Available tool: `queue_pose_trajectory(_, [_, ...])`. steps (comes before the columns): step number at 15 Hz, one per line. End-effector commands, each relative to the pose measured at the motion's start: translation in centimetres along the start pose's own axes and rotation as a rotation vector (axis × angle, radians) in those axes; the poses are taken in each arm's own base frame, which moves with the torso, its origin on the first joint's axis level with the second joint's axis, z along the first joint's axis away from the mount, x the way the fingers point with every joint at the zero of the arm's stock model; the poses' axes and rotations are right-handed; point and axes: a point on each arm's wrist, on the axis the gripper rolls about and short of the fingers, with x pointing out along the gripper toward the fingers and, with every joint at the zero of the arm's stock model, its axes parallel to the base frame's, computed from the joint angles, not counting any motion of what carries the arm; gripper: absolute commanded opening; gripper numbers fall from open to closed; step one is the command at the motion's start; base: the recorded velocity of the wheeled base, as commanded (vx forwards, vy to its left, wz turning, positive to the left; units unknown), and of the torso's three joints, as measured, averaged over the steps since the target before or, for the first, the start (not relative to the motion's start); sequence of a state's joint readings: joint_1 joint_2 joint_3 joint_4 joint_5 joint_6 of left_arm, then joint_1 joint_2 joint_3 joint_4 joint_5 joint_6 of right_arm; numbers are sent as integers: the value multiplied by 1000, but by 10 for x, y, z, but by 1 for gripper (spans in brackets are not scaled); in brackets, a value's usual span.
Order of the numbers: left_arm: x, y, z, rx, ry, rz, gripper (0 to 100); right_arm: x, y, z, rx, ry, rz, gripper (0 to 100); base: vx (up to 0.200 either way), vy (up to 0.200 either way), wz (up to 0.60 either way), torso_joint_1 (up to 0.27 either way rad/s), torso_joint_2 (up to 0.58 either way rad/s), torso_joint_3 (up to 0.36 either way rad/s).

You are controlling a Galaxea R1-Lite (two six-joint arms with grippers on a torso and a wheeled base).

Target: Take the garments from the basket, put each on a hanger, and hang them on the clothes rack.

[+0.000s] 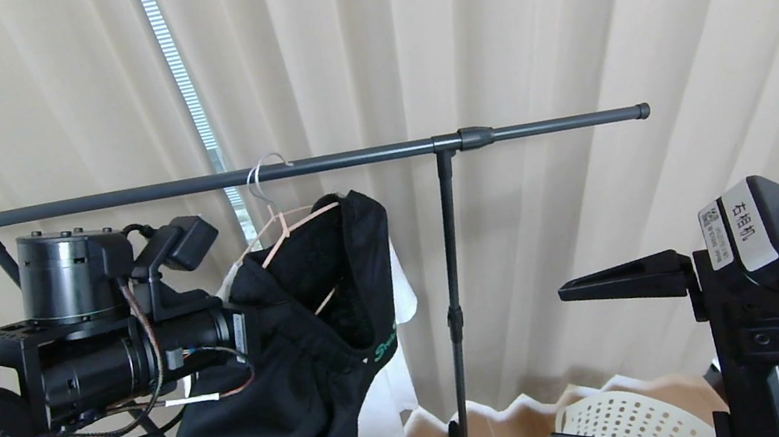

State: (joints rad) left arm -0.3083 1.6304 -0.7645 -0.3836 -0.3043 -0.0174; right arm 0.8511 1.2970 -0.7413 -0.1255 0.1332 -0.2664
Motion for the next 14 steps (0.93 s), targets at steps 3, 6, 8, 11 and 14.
queue_pose_trajectory(3, [37, 11, -1, -40, -56, -3, 0, -2, 0, 1, -2, -7, -1, 100, 0, 0, 0, 0, 0, 0])
queue_pose_trajectory(6, [56, 18, -2, -40, -108, 4, 0, -1, 0, 0, -1, -5, -1, 100, 0, 0, 0, 0, 0, 0])
queue_pose_trajectory(8, [66, 21, -4, -44, -96, 4, 0, -1, 0, 0, -1, -5, -1, 100, 0, 0, 0, 0, 0, 0])
queue_pose_trajectory(11, [80, 27, 0, -51, -103, 30, 0, -1, 0, 0, -1, -2, 0, 100, 0, 0, 0, 0, 0, 0])
queue_pose_trajectory(14, [93, 31, 4, -74, -114, 40, 0, -1, 0, 0, -1, -2, 0, 100, 0, 0, 0, 0, 0, 0])
